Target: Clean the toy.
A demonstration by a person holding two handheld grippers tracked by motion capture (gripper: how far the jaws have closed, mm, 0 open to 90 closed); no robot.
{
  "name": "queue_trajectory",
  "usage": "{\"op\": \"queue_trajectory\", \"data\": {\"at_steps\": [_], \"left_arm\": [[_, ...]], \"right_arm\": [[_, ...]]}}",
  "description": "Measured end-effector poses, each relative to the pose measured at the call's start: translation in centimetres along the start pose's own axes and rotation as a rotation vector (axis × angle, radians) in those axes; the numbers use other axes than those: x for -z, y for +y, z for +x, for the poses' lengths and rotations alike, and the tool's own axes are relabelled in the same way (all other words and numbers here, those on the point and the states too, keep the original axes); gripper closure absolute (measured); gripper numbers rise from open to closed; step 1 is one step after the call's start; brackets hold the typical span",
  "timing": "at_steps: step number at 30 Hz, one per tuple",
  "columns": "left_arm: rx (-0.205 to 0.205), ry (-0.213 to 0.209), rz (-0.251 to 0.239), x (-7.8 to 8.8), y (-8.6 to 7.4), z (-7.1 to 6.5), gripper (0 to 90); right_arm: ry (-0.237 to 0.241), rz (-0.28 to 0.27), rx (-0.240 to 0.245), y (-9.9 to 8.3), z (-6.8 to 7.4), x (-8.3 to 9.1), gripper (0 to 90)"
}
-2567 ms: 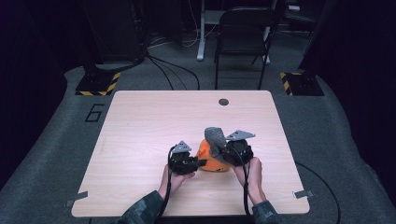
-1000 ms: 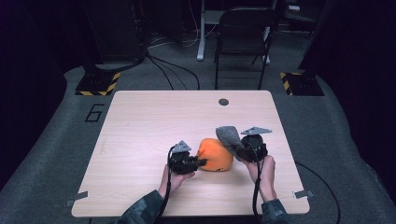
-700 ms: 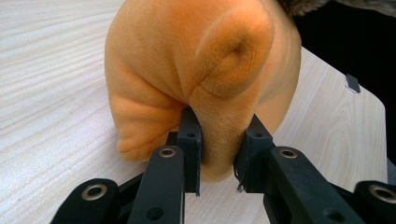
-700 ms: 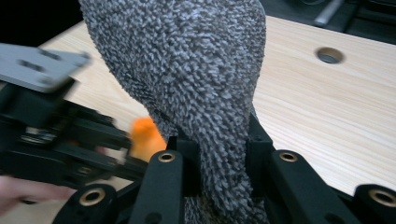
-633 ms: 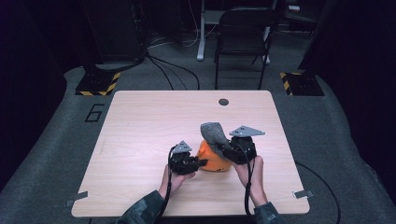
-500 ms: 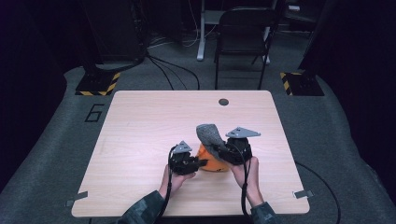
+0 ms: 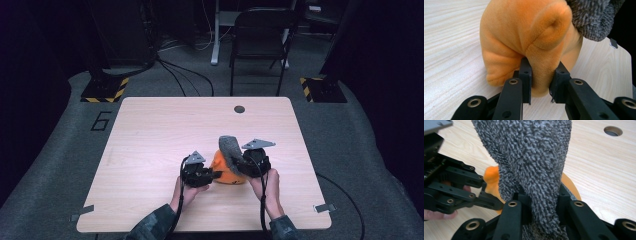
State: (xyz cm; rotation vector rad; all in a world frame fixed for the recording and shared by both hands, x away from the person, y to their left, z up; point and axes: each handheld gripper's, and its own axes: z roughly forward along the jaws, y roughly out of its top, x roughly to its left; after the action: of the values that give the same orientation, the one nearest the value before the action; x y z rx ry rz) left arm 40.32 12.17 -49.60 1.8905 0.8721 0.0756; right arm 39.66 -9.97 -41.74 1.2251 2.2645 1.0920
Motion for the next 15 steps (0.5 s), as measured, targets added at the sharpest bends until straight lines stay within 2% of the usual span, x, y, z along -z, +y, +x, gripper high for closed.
{"op": "queue_trajectory", "data": {"at_steps": [7, 8, 12, 14, 15], "left_arm": [[-0.001, -0.002, 0.001, 0.0, 0.0, 0.0, 74.4], [0.007, -0.002, -0.005, 0.0, 0.0, -0.1, 74.4], [0.002, -0.007, -0.002, 0.0, 0.0, -0.1, 74.3], [0.000, -0.006, -0.001, 0.0, 0.0, -0.1, 74.3], [0.000, -0.004, -0.002, 0.0, 0.0, -0.1, 74.3]], "right_arm": [[-0.042, 0.028, -0.007, -0.3, -1.0, 0.2, 73.1], [-0.049, 0.040, -0.024, -0.4, -1.0, 0.3, 73.1], [-0.062, 0.051, -0.036, -0.7, -1.6, 0.3, 73.0], [-0.063, 0.055, -0.021, -0.9, -2.0, 0.3, 72.9], [-0.066, 0.061, -0.040, -0.9, -2.0, 0.3, 72.8]]}}
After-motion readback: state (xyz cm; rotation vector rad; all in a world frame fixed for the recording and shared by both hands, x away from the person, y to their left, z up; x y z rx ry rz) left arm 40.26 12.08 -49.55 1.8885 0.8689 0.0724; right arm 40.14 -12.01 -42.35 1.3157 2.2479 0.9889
